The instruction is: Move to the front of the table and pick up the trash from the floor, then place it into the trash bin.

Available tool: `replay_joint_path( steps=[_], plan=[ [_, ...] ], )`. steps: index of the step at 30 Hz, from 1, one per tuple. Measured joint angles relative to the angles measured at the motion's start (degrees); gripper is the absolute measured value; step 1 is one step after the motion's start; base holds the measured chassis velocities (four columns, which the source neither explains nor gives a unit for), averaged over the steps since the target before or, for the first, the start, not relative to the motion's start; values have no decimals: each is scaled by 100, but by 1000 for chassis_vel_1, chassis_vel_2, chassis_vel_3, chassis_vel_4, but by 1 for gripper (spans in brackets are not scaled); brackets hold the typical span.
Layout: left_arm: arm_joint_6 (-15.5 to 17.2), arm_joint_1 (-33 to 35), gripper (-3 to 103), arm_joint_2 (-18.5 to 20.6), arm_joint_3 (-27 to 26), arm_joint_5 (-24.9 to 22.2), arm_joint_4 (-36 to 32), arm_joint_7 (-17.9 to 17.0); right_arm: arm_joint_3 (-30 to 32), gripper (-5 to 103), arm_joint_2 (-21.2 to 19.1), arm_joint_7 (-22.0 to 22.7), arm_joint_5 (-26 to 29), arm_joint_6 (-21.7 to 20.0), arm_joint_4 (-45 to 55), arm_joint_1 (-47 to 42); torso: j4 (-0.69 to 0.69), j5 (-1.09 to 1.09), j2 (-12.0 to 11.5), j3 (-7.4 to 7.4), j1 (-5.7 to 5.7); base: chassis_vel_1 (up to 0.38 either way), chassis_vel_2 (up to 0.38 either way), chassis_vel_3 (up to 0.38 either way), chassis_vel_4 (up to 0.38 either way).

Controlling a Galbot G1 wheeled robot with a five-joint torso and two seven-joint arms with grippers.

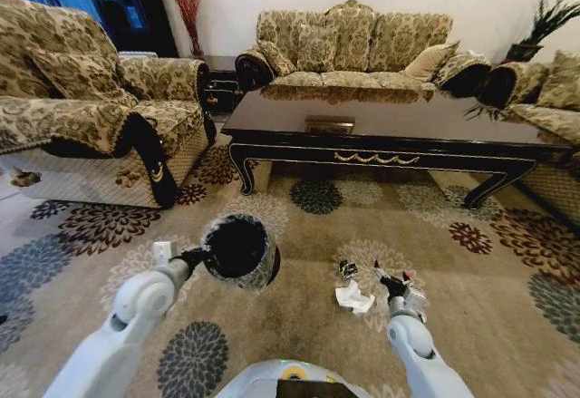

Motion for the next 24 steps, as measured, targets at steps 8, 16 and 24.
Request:
replay_joint_path(
  steps=[8,16,24],
  plan=[
    [0,207,2,-135,-62,33,-322,-30,-162,100,18,339,501,-366,-644,434,0,1,0,0,0,0,0,0,0],
    [0,352,2,-202,-151,81,-497,-39,-342,99,181,300,527,-363,-1227,822,1,0,0,0,0,0,0,0,0],
    [-2,424,2,-192,-246,7,-675,-39,-460,83,309,369,391,-334,-1904,1249,1,-3,0,-1,0,0,0,0,0]
  ],
)
